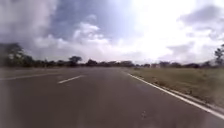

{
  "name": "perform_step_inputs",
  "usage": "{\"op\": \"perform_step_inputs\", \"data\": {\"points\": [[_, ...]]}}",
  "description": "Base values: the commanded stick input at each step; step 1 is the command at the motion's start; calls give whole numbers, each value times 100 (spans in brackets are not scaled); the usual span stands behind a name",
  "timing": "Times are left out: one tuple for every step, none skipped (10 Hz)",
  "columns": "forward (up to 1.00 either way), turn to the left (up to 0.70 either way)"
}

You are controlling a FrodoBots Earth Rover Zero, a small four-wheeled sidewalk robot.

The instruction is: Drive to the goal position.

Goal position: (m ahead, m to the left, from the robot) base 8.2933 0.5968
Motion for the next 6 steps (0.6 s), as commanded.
{"op": "perform_step_inputs", "data": {"points": [[100, 0], [100, 0], [100, 0], [100, 0], [100, 0], [100, 0]]}}
